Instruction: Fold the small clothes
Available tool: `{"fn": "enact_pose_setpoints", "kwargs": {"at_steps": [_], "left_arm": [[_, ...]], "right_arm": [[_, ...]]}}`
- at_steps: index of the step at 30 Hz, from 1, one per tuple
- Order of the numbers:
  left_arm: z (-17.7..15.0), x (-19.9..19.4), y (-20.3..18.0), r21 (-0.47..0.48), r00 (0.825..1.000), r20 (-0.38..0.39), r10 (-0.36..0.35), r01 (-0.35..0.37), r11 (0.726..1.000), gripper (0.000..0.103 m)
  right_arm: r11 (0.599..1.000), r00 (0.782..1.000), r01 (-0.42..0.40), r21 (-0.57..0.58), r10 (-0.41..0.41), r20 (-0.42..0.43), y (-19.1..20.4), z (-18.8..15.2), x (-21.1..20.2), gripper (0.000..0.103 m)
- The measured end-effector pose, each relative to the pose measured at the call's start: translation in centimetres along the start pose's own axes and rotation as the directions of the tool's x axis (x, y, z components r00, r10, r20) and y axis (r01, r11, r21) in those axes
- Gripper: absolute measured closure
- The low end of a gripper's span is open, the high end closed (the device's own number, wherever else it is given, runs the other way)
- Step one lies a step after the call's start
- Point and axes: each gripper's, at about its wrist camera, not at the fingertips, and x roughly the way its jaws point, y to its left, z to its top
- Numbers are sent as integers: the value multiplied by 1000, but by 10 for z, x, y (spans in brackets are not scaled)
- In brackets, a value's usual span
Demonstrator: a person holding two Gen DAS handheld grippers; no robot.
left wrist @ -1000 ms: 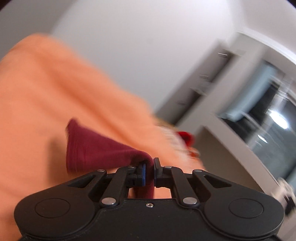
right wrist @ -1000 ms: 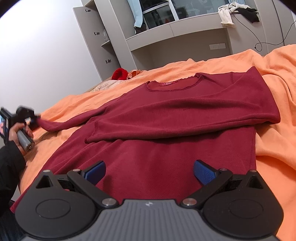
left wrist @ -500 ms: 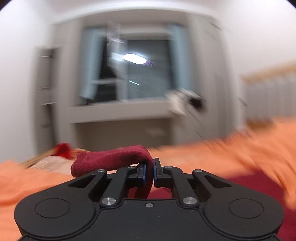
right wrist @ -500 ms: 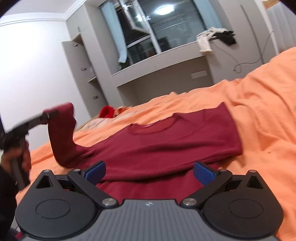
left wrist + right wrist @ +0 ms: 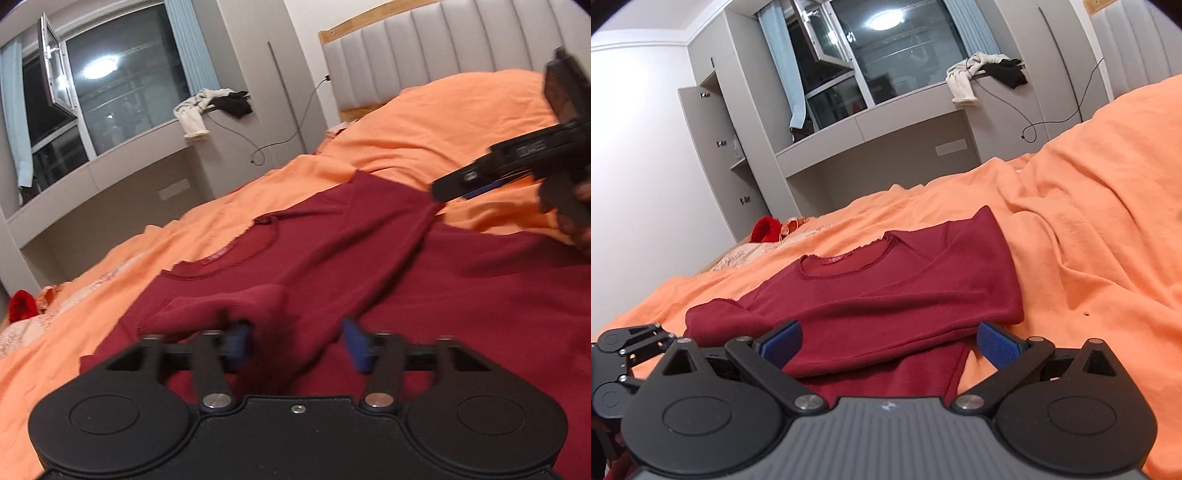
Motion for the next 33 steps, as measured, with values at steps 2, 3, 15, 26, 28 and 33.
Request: {"fn": "enact_pose_setpoints", "kwargs": {"at_steps": [2,3,15,26,28,33], "left_arm": [[-4,-14,-5,-21,998,16,-53,53,998,22],[-3,-16,-5,-29,997,25,-73,74,997,20],[-17,-73,-19,57,978,150,-144,137,989,12],[-38,-78,92,-396,974,49,222,-185,900,1],[-46,-67,112,-456,957,-22,289,-267,849,1],[-61,-39,159,-597,941,-180,285,-335,729,1]], "right_arm": [[1000,1000,-13,-10,13,-8,4,1,2,0],[1000,1000,-19,-15,19,-9,6,1,3,0],[999,1000,-4,50,4,3,21,-3,-4,0],[988,984,-146,52,151,-99,52,-10,25,0],[987,978,-152,50,157,-139,52,-15,34,0],[985,964,-164,54,172,-202,51,-25,49,27]]}}
